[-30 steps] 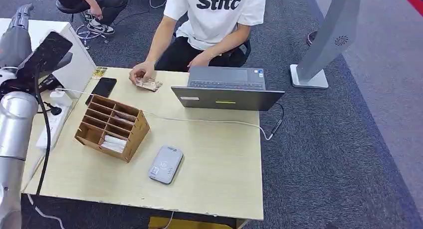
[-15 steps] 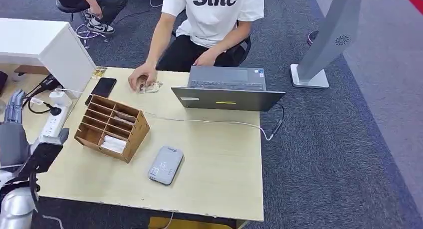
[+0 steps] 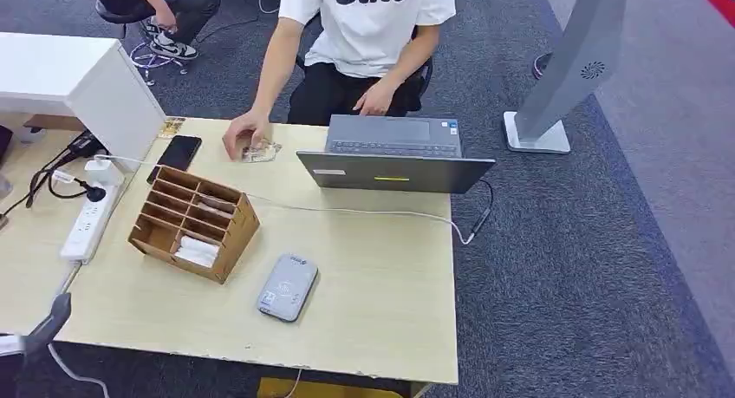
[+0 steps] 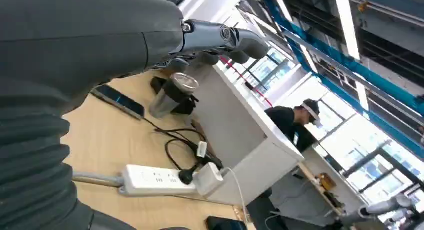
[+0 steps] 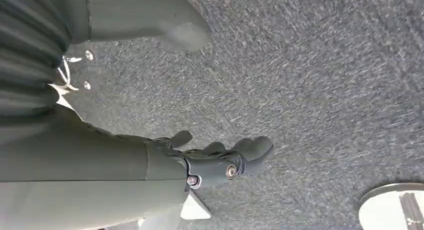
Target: Pass the card to the sensor for recognition and then transmit it.
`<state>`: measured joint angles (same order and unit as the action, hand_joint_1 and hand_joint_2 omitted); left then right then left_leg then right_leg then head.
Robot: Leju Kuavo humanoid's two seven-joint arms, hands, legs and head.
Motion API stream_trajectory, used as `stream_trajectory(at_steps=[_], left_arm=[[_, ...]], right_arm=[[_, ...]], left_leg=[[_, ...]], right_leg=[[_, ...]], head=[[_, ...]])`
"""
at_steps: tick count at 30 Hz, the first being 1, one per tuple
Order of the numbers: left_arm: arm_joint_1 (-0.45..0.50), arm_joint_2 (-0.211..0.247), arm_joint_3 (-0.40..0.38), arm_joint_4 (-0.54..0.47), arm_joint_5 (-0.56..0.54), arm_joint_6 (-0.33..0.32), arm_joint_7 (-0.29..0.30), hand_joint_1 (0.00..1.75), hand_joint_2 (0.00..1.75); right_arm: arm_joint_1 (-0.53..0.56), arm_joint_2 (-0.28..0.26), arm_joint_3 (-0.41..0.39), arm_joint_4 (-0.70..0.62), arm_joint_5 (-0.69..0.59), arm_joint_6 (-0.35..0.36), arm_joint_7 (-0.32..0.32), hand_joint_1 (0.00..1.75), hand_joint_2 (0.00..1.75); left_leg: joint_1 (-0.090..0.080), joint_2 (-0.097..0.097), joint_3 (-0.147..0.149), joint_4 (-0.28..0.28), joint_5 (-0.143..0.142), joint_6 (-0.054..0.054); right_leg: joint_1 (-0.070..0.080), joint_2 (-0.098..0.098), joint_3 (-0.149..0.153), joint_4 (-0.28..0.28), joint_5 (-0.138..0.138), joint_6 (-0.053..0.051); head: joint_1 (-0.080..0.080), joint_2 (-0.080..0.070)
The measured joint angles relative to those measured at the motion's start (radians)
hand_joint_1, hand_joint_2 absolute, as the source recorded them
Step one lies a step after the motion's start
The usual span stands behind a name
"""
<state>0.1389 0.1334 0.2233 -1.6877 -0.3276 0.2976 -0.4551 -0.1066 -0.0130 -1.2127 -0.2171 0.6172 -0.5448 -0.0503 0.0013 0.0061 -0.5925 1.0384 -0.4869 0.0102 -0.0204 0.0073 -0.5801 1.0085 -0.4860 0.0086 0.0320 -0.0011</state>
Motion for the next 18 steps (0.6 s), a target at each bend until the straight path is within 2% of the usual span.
stream_trajectory(at_steps=[3, 6, 10, 16, 18], left_arm=[[0.056, -0.04, 0.076, -0.032, 0.034, -0.008, -0.022, 0.0, 1.75], [0.078, -0.084, 0.168, -0.049, 0.077, -0.047, -0.048, 0.0, 1.75], [0.085, -0.148, 0.306, -0.047, 0.101, -0.108, -0.048, 0.0, 1.75], [0.054, -0.234, 0.652, 0.056, 0.035, -0.229, -0.059, 0.0, 1.75], [0.041, -0.254, 0.729, 0.083, 0.016, -0.249, -0.073, 0.0, 1.75]], right_arm=[[0.001, 0.0, 0.0, 0.0, 0.019, -0.012, 0.025, 0.0, 1.75], [0.001, 0.0, 0.001, 0.0, 0.04, -0.021, 0.042, 0.0, 1.75], [0.003, 0.001, 0.007, 0.0, 0.066, -0.029, 0.071, 0.0, 1.75], [0.009, 0.012, 0.007, 0.0, 0.066, -0.04, 0.093, 0.0, 1.75], [0.011, 0.014, 0.007, 0.0, 0.066, -0.043, 0.094, 0.0, 1.75]], left_leg=[[0.0, 0.0, 0.0, 0.0, 0.0, 0.0], [0.0, -0.001, -0.001, 0.0, 0.0, 0.0], [0.0, -0.001, 0.0, 0.0, -0.001, 0.001], [0.001, 0.0, 0.001, 0.0, -0.001, 0.0], [0.0, -0.001, 0.001, 0.0, -0.001, 0.0]], right_leg=[[0.0, -0.001, 0.0, 0.0, 0.0, 0.0], [0.0, -0.002, 0.0, 0.0, -0.001, 0.0], [0.0, -0.001, 0.001, 0.0, -0.001, 0.0], [0.0, -0.001, 0.001, 0.0, -0.002, 0.0], [0.0, -0.002, 0.001, 0.0, -0.002, 0.001]], head=[[0.0, 0.0], [0.0, 0.0], [0.0, 0.0], [0.0, 0.0], [0.0, 0.0]])
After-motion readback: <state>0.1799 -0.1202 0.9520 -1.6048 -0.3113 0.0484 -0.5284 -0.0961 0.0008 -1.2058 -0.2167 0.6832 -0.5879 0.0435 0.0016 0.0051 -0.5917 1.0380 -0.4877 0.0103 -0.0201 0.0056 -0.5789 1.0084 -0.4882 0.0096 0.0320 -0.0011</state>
